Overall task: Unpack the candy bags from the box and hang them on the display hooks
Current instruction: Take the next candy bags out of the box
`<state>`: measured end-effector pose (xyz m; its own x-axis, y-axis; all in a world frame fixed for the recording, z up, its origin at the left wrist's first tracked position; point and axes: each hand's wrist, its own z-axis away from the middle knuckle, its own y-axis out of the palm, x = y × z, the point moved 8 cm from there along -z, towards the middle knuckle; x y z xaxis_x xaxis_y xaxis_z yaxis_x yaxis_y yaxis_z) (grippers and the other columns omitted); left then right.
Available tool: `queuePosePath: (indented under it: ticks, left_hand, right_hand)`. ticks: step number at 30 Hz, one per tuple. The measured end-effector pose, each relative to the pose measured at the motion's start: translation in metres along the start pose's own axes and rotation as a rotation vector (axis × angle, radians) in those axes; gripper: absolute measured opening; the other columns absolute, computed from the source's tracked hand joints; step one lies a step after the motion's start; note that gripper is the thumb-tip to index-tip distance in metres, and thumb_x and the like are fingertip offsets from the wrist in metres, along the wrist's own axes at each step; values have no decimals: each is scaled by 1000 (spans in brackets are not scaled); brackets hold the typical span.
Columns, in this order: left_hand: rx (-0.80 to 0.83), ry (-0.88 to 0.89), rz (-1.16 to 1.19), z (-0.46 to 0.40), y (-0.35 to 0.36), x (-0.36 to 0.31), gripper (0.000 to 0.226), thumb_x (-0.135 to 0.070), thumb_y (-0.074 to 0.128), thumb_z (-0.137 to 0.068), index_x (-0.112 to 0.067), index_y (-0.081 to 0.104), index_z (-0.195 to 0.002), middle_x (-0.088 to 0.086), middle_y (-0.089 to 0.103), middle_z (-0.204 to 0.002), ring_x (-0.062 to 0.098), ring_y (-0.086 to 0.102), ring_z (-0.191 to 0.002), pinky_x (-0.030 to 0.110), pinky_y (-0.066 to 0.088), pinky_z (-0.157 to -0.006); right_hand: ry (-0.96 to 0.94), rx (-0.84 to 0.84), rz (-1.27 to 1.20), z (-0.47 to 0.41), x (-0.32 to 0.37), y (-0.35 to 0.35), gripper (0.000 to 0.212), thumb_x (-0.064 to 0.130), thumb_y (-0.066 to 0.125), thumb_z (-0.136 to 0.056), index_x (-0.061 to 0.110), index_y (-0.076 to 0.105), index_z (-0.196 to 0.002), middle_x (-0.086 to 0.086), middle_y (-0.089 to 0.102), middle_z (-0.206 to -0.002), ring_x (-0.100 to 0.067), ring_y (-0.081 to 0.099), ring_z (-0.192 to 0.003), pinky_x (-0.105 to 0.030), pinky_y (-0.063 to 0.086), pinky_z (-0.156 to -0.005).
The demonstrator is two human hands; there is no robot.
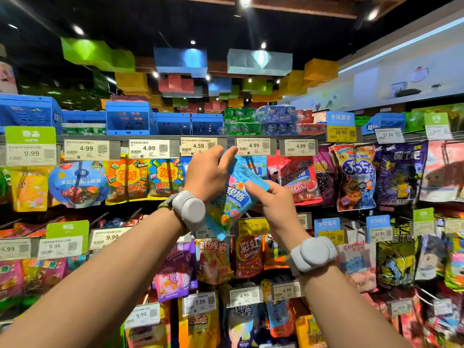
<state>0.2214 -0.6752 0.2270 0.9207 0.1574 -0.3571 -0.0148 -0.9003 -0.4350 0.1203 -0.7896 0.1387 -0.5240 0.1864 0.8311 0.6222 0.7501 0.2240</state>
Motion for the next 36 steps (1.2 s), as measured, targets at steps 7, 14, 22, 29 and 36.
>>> queuePosePath:
  ticks: [7,14,22,29,36]
  left_hand:
    - [10,-48,135,9,3,7,53,-43,44,-101,-9,41,-60,8,49,-59,33,47,-62,45,38,-58]
    - [158,-37,134,13,14,9,44,-47,50,-97,-17,58,-65,-9,65,-68,19,63,-74,33,47,-66]
    - [69,233,-152,1,-4,-20,38,-62,51,-90,-27,64,-83,-13,66,-70,13,63,-67,33,52,-61]
    - [-58,399,-295,-18,-22,-38,35,-59,55,-90,-26,66,-95,-12,71,-92,14,65,-84,31,51,-66]
    - [63,513,-460,-30,0,-36,43,-53,61,-89,-23,65,-119,-3,69,-114,27,60,-103,41,48,-80]
  right_hand:
    - [98,-36,-114,1,-15,0,17,16,64,-94,1,69,-101,-11,72,-87,-27,69,-70,-31,54,-46]
    - [124,-117,-59,-5,-10,-19,24,26,67,-93,4,68,-103,-18,75,-101,-41,70,-96,-66,53,-84]
    - [99,-165,27,-11,6,-38,22,25,65,-95,3,69,-95,-21,73,-96,-44,68,-90,-68,52,-83]
    - [22,-168,202,-15,15,-50,44,36,63,-95,18,37,-66,-8,33,-65,-24,29,-65,-37,26,-59]
    - [-16,-157,250,-20,19,-57,33,22,59,-99,10,52,-69,1,56,-58,-8,54,-50,-19,42,-47]
